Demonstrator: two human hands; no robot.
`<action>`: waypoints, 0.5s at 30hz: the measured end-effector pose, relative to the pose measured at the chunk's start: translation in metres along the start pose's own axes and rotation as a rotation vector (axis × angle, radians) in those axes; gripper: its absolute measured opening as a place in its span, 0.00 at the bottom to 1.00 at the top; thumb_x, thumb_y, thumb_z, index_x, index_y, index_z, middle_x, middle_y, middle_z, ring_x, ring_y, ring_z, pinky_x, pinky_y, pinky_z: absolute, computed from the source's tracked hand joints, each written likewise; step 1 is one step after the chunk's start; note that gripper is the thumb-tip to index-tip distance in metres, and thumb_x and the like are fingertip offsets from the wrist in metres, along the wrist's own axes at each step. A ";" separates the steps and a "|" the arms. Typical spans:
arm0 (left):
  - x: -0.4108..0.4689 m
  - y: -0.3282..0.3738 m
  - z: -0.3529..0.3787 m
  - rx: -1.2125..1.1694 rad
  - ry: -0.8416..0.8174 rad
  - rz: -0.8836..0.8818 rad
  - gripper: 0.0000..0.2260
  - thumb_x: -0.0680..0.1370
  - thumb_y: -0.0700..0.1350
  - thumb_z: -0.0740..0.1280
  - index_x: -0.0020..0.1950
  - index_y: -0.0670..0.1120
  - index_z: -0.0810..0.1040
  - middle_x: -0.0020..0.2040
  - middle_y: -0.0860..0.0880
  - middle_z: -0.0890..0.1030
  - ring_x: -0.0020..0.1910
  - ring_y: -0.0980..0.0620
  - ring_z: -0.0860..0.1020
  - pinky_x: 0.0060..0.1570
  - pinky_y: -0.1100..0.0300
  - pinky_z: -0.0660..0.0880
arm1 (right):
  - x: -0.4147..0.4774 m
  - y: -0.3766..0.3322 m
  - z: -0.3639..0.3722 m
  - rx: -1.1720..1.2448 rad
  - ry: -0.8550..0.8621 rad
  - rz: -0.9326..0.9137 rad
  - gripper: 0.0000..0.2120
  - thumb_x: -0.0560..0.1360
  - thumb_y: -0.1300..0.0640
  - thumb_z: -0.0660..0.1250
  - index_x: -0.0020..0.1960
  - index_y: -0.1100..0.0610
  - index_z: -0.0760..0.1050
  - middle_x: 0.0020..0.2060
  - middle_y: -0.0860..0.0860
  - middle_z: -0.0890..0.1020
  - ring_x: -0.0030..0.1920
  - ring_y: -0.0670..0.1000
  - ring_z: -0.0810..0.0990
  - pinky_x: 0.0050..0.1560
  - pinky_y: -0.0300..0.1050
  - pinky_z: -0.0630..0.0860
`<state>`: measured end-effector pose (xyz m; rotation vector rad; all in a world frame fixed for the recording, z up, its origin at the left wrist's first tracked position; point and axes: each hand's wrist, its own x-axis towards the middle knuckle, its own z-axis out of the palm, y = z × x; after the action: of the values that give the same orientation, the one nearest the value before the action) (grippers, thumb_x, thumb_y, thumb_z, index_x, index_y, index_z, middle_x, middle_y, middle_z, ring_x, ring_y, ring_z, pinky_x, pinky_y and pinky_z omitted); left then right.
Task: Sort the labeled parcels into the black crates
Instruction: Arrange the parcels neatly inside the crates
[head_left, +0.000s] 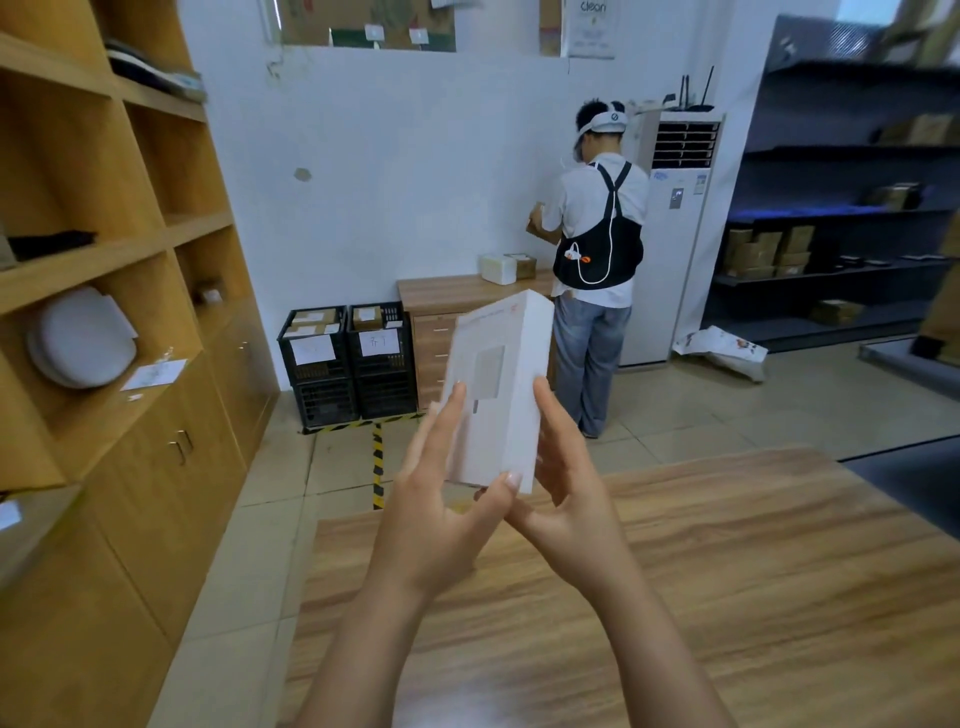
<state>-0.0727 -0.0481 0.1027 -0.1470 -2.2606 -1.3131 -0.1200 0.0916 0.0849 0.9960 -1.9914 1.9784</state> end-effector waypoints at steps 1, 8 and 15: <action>0.000 0.003 0.000 -0.047 -0.038 0.026 0.35 0.71 0.62 0.64 0.74 0.73 0.50 0.67 0.71 0.68 0.65 0.69 0.68 0.56 0.69 0.71 | 0.001 0.000 0.000 -0.010 -0.015 -0.003 0.45 0.73 0.63 0.73 0.78 0.44 0.51 0.73 0.37 0.66 0.72 0.44 0.67 0.67 0.46 0.71; 0.001 0.007 0.008 -0.227 -0.108 0.089 0.32 0.77 0.49 0.63 0.75 0.70 0.52 0.65 0.76 0.67 0.62 0.64 0.74 0.56 0.63 0.76 | 0.008 -0.003 -0.007 -0.220 -0.043 -0.057 0.35 0.75 0.62 0.72 0.75 0.45 0.61 0.73 0.36 0.66 0.74 0.40 0.62 0.72 0.45 0.66; 0.003 0.000 0.013 -0.438 -0.076 0.066 0.29 0.77 0.41 0.59 0.75 0.60 0.58 0.65 0.75 0.67 0.65 0.67 0.71 0.54 0.69 0.74 | 0.010 0.001 -0.011 -0.264 -0.037 -0.082 0.31 0.73 0.60 0.73 0.70 0.41 0.68 0.77 0.40 0.54 0.75 0.36 0.53 0.66 0.29 0.63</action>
<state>-0.0803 -0.0374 0.0992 -0.4265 -1.9742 -1.7733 -0.1321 0.0989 0.0904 1.0371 -2.1242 1.6135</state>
